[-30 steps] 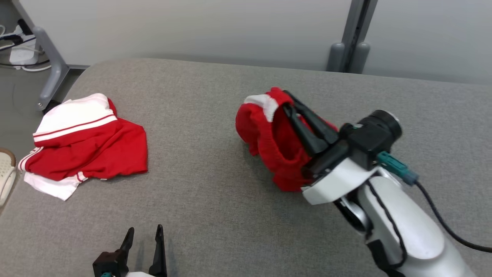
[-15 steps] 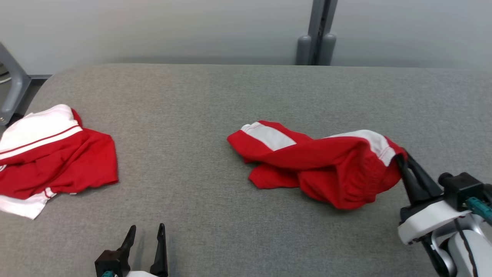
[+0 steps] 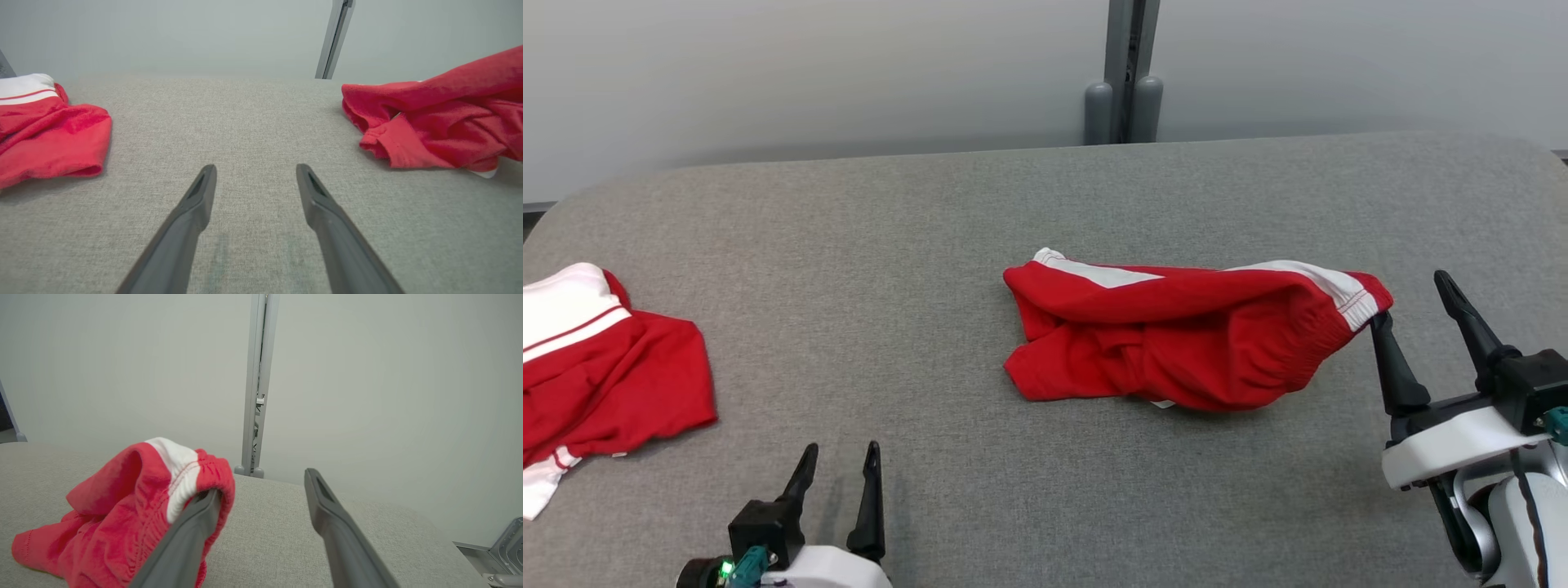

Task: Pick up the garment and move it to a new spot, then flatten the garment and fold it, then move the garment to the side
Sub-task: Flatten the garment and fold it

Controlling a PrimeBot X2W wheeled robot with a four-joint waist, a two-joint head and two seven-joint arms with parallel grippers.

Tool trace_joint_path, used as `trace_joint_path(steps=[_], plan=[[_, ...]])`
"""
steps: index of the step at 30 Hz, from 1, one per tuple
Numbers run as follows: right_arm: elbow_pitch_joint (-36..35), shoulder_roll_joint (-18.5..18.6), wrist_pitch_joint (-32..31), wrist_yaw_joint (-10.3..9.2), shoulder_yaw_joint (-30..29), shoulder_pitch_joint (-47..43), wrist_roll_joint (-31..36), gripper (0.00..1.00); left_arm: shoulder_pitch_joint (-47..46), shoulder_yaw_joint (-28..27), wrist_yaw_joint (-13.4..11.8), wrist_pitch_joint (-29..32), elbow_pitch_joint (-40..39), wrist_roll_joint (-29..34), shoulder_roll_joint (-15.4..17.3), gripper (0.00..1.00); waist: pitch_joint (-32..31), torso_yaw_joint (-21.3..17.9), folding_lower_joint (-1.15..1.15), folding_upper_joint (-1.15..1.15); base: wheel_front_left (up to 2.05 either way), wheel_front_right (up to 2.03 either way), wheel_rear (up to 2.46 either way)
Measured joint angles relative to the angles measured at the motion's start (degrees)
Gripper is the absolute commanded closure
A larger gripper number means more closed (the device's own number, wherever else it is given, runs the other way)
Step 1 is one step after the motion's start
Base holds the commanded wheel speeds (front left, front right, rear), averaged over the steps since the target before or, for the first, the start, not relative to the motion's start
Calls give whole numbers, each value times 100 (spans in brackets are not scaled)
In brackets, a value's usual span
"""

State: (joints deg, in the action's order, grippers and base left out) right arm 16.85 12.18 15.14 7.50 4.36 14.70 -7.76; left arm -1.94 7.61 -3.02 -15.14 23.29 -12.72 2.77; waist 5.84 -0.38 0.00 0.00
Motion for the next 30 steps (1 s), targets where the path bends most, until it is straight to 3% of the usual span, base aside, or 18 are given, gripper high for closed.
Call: trace_joint_path(steps=[9,21,27,30], plan=[[138,-243,0,0,41,-475,19,0,-393,175,-24,1,-63,-51,-3,0,192,-299,0,0,0,0,0],[275,-315,0,0,-338,-951,-4,0,-493,137,3,1,-158,30,0,0,113,-567,0,0,0,0,0],[97,-398,0,0,-267,-827,-37,0,-1206,116,148,1,-11,180,1,0,211,-872,0,0,0,0,0],[38,-459,0,0,-188,-697,-69,0,-1731,158,245,0,421,147,-3,0,313,-1057,0,0,0,0,0]])
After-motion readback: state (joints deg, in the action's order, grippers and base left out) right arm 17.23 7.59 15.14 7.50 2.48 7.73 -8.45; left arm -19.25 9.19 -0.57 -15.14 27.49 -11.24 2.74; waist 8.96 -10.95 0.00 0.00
